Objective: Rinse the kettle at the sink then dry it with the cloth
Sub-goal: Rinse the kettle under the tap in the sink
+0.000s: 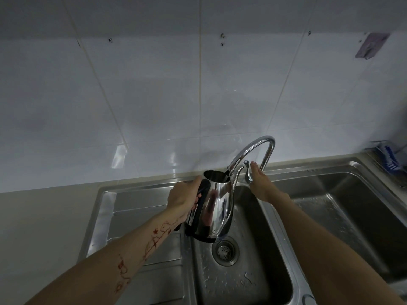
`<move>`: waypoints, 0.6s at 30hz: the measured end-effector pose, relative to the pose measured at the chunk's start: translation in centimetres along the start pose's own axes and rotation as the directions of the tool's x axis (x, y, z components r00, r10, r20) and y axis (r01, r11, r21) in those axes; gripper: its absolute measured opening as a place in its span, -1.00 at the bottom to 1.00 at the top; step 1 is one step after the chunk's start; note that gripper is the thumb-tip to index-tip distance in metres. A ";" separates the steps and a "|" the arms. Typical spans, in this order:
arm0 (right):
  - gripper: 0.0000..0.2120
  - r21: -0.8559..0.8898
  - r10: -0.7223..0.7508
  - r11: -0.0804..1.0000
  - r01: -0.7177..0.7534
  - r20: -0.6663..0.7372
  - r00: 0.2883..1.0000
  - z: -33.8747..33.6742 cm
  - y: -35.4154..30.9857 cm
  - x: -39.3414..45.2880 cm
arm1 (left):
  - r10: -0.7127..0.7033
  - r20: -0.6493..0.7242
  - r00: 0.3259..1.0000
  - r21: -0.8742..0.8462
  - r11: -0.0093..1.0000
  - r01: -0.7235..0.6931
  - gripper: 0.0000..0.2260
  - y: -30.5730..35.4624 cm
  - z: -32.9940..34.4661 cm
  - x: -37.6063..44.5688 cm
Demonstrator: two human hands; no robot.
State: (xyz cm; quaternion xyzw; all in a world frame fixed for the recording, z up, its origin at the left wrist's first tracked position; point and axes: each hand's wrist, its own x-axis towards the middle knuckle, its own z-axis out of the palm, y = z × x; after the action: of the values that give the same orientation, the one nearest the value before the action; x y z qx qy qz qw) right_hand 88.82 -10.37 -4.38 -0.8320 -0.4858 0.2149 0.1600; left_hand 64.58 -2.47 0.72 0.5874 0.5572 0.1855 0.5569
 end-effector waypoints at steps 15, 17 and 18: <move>-0.24 0.020 -0.023 1.000 0.023 -0.011 1.000 0.5 -0.1 0.4 | 0.054 -0.006 0.999 0.058 0.997 -0.053 -0.55 -0.1 -0.4 0.1; -0.25 0.023 -0.022 0.999 0.022 -0.022 1.000 0.6 0.1 0.4 | 0.056 -0.010 0.998 0.063 0.996 -0.055 -0.55 -0.2 -0.4 0.1; -0.26 0.024 -0.023 0.999 0.023 -0.027 0.999 0.7 0.1 0.4 | 0.058 -0.012 0.998 0.069 0.996 -0.057 -0.54 -0.3 -0.4 0.1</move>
State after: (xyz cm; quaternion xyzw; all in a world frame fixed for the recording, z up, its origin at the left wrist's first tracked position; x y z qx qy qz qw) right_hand 88.74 -10.04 -5.09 -0.8272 -0.4904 0.2077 0.1793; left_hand 64.18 -2.25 0.51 0.6207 0.5500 0.1864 0.5268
